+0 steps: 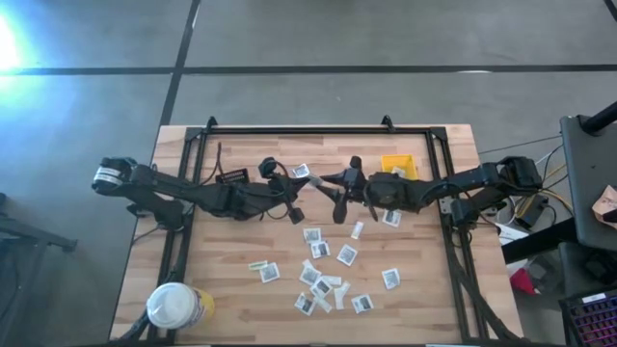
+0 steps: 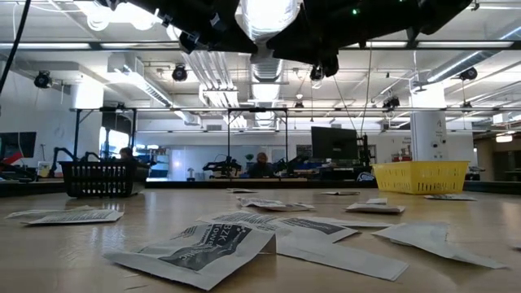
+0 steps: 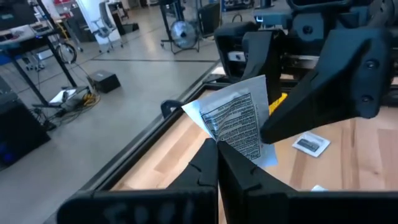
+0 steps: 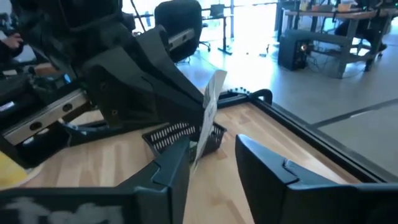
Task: Pick & Place First Aid Supplies
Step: Put the black pad into the yellow bin
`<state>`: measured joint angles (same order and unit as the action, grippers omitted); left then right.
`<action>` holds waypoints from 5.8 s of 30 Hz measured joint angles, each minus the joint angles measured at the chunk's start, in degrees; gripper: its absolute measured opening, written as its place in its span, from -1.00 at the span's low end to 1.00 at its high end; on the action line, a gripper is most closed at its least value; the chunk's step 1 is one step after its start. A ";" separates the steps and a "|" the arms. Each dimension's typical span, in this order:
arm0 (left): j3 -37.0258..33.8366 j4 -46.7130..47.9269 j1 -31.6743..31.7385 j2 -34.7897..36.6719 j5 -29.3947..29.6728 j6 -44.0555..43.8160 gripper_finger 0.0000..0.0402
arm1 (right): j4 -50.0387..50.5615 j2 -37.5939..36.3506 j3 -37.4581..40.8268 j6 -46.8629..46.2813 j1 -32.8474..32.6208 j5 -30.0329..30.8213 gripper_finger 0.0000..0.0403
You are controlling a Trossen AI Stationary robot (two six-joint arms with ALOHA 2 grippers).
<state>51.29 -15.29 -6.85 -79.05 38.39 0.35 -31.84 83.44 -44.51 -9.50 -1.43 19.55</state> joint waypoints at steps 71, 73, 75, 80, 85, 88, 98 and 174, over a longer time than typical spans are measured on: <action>0.09 42.80 0.92 0.15 -13.64 -13.65 -0.56 | 61.50 -5.04 -16.53 7.85 0.96 2.67 -0.35; 0.08 43.73 0.92 0.17 -15.74 -14.03 -0.57 | 62.59 -4.21 -17.41 10.42 0.94 2.44 -0.32; 0.07 44.54 0.92 0.17 -17.74 -14.08 -0.58 | 63.48 -3.30 -17.80 12.86 0.94 2.40 -0.29; 0.09 46.77 0.67 0.17 -21.03 -14.10 -0.60 | 63.54 -1.37 -17.21 17.49 0.95 1.75 -0.26; 0.09 48.02 -0.07 0.22 -21.42 -13.95 -0.59 | 64.98 -0.02 -17.05 18.24 0.92 0.94 -0.26; 0.09 48.19 -0.80 0.29 -21.44 -13.52 -0.59 | 67.46 0.79 -17.05 19.82 0.94 0.96 -0.26; 0.11 48.90 -3.01 1.59 -21.44 -14.00 -0.59 | 74.15 5.80 -17.00 19.71 4.74 0.99 -0.26; 0.01 50.86 -3.32 3.56 -20.89 -15.34 -0.59 | 69.53 23.19 -17.96 33.45 17.79 -10.05 -0.43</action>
<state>51.29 35.57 -10.17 -75.48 17.50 -14.99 37.69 106.63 -62.47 23.95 16.35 9.50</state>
